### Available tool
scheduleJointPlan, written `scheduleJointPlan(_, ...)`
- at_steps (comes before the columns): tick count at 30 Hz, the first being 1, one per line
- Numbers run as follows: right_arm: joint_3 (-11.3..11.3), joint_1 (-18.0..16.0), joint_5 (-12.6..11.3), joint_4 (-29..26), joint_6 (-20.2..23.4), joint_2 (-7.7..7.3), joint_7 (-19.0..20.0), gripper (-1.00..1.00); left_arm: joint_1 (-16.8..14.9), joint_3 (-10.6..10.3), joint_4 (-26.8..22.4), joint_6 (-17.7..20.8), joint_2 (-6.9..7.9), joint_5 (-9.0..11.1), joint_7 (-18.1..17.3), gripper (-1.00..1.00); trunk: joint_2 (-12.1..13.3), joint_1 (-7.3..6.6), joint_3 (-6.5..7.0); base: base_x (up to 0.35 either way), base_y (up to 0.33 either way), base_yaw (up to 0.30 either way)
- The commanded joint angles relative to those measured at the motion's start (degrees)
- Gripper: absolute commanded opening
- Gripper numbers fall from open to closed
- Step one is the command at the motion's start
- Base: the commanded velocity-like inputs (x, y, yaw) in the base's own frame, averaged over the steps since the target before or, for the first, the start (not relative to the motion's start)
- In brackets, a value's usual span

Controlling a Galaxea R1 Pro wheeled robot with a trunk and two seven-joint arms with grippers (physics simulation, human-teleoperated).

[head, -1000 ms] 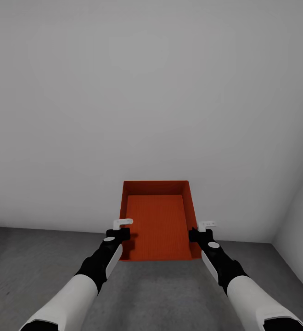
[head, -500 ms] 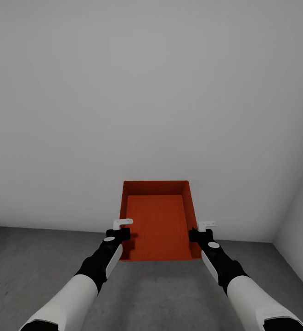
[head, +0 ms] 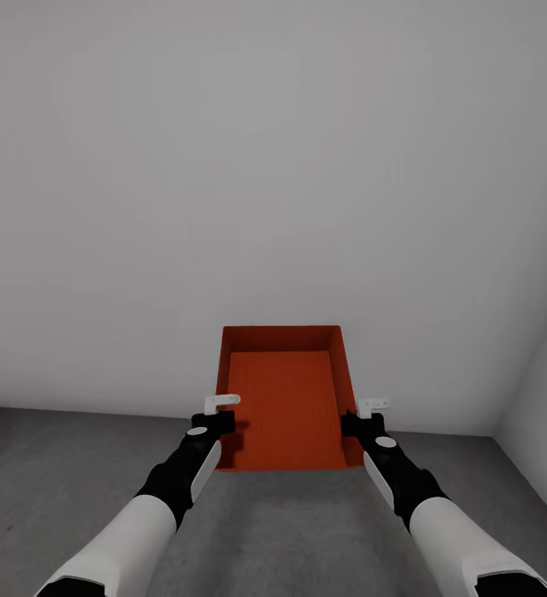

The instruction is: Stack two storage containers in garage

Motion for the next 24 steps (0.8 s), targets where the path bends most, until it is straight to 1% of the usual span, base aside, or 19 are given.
scheduleJointPlan(1,-0.1,0.0,0.0,0.0,0.1,-0.05,-0.3,-1.0,-0.1,-0.1,-3.5,0.3,0.0,0.6,0.5,-1.0,-0.5,0.23,-0.27,0.0,0.0,0.0)
scheduleJointPlan(24,-0.1,0.0,0.0,0.0,0.1,-0.08,-0.3,-1.0,-0.1,-0.1,-3.5,0.3,0.0,0.6,0.5,-1.0,-9.7,5.28,-4.39,0.0,0.0,0.0)
